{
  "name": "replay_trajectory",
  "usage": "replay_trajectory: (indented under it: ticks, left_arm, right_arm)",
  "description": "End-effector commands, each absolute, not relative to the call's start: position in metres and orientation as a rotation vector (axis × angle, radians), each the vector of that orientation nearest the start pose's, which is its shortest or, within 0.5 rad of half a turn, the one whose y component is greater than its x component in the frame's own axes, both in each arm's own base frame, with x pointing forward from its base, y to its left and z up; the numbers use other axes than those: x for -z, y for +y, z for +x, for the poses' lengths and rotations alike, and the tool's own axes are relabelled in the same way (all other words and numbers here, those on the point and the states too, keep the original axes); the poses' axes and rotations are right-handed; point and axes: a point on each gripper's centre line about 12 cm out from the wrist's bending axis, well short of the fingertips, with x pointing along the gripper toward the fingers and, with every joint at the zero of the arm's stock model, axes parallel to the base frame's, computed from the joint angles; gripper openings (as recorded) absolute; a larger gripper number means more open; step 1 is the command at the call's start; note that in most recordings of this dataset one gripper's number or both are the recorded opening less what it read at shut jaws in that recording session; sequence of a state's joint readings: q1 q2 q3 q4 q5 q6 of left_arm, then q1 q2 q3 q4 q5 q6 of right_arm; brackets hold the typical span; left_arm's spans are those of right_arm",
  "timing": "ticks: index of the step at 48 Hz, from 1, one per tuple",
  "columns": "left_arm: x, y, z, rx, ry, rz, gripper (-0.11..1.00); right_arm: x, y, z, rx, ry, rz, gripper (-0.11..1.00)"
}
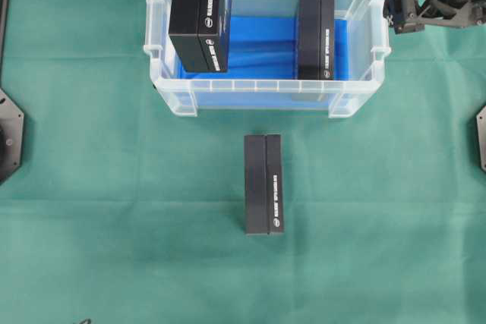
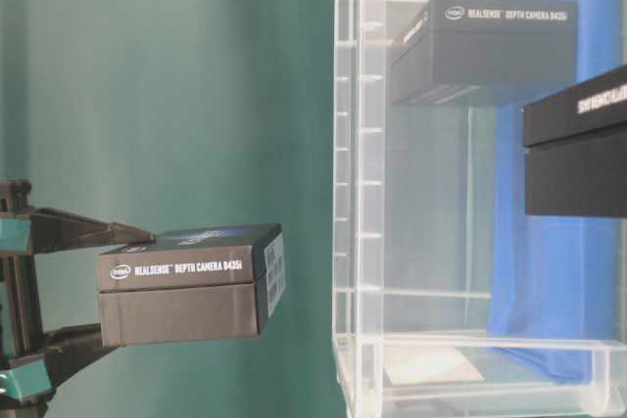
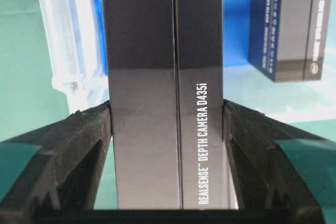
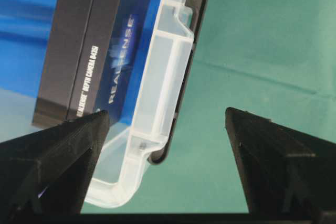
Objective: Take out the box from the case.
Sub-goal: 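Lift the left black box up out of the case, then carry the box over the front wall and lower it left of the first box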
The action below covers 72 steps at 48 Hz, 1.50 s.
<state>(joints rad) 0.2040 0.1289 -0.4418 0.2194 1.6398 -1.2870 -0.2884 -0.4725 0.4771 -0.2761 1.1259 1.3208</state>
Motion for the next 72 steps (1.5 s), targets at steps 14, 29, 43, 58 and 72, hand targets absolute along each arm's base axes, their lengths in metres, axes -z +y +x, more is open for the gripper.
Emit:
replay_trajectory:
  ticks: [14,29,43,58,72]
  left_arm:
    - [-0.417,0.111,0.389,-1.146,0.841,-1.078,0.6]
    - [-0.417,0.111,0.389,-1.145,0.84,-1.079,0.6]
    - [-0.417,0.112,0.388,-1.144,0.844,-1.076,0.6]
    - [-0.417,0.112,0.388,-1.145,0.845,-1.074,0.6]
    - [-0.413,0.095,0.388,-1.135,0.875,-1.062,0.6]
  right_arm:
    - [-0.326,-0.104,0.249,1.076,0.667,1.059,0.91]
    - [-0.326,-0.104,0.248,1.077,0.669,1.06,0.91]
    - [-0.326,-0.104,0.248,1.078,0.668,1.059,0.91]
    - [-0.326,-0.104,0.248,1.078,0.668,1.059,0.91]
    - [-0.326,-0.105,0.248,1.078,0.668,1.054,0.91]
